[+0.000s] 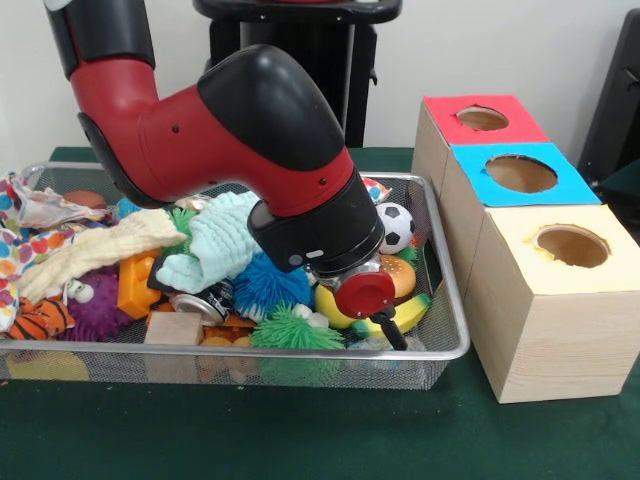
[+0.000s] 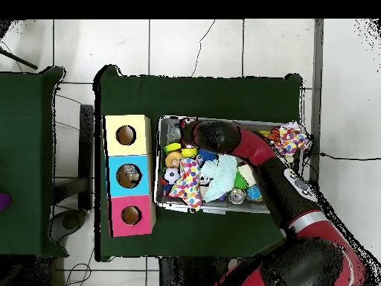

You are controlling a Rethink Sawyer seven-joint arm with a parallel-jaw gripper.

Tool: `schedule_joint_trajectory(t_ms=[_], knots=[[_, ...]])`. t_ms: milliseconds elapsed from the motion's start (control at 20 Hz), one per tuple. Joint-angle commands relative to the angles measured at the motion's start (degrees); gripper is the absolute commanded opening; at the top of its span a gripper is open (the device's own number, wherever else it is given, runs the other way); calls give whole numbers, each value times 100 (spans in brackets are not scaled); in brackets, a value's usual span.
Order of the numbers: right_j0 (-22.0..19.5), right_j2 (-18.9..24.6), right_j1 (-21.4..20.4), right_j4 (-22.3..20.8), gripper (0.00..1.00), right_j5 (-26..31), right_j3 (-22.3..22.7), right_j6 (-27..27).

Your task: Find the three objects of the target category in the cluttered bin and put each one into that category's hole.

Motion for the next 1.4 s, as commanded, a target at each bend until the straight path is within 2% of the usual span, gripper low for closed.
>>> schedule_joint_trajectory(t_ms=[50, 1050, 1250, 1400], knots=[[-156, -224, 326, -288, 100, 271, -326, 463], [-125, -50, -325, -9, 100, 417, 96, 911], [1, -53, -381, 97, 100, 639, -125, 949], [99, -79, -246, 146, 100, 877, -493, 860]])
